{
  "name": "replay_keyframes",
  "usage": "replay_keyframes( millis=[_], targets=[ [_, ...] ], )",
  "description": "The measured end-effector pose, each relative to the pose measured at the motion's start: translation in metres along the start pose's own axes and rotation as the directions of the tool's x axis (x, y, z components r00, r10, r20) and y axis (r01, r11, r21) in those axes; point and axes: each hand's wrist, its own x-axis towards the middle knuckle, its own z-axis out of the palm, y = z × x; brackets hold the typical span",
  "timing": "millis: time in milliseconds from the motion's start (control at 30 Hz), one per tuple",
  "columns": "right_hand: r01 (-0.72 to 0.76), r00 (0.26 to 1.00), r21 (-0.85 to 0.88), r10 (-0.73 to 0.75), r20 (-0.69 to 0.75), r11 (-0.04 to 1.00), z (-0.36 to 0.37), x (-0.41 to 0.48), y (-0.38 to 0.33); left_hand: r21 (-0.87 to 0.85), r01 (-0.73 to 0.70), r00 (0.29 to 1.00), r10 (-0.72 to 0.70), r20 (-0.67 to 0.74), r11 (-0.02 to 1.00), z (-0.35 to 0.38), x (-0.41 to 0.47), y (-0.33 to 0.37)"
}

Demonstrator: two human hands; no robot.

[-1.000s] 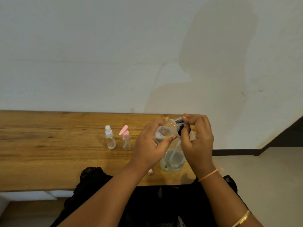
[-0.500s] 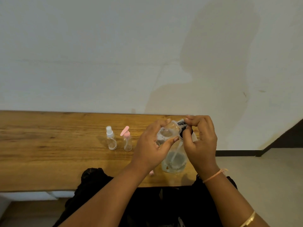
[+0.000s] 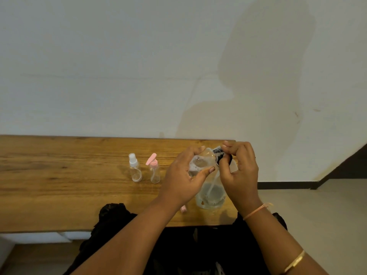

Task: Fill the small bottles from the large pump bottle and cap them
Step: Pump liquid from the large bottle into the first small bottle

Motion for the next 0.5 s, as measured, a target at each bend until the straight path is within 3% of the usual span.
replay_keyframes(
  millis=[233,500],
  targets=[
    [0.016,1.000,-0.009,-0.016,-0.009,1.000,-0.0038,0.0029,-0.0080,-0.009,-0.076,0.994,0.075,-0.079,0.997,0.0038,-0.0028,-0.0001],
    [0.006,1.000,-0.026,-0.005,0.021,1.000,-0.0002,-0.0004,-0.0008,0.037,-0.011,1.000,0.012,-0.015,0.999,0.0025,0.0002,-0.0048]
  ],
)
